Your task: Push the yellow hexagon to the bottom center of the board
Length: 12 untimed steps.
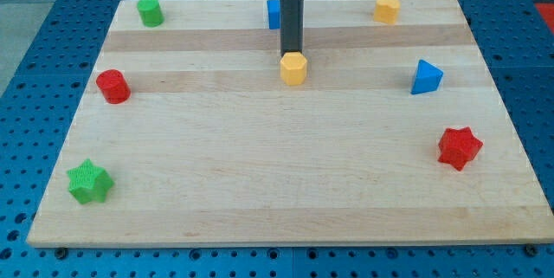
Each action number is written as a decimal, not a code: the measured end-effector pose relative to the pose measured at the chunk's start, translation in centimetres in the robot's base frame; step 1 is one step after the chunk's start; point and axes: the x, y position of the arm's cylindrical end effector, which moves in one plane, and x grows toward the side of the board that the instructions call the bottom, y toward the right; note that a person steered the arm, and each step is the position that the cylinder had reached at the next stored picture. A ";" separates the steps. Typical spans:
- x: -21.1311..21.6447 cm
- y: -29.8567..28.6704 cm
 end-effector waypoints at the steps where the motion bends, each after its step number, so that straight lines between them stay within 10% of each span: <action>1: 2.3 0.0; 12: 19.4 0.4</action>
